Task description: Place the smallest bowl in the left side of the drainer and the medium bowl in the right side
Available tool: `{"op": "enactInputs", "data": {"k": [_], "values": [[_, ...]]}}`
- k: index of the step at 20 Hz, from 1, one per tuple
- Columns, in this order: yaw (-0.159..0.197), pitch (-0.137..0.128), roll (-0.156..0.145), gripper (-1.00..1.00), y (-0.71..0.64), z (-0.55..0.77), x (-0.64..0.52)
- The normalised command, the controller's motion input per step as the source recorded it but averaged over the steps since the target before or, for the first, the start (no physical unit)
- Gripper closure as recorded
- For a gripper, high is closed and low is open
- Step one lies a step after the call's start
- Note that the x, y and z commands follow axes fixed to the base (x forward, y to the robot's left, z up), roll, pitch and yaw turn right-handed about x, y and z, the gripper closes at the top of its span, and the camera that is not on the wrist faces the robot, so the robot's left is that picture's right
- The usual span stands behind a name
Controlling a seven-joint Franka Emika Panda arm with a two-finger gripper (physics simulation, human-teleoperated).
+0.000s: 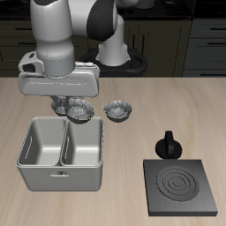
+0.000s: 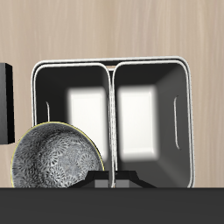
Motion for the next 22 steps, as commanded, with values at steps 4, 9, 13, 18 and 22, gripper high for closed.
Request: {"op": "enactInputs", "data": {"k": [4,9,13,18,22], "values": [[0.001,0.048,0.008,1.0,0.0,-0.42,0.02],[0.006,0.036,-0.007,1.0,0.01,-0.28,0.01],[0.017,0.042,0.004,1.0,0.04,-0.4,-0.02],[0.024,0.0,-0.021,-1.0,0.01,-0.17,-0.04],[0.015,0.007,-0.001,-1.0,0.05,-0.18,-0.08]]}}
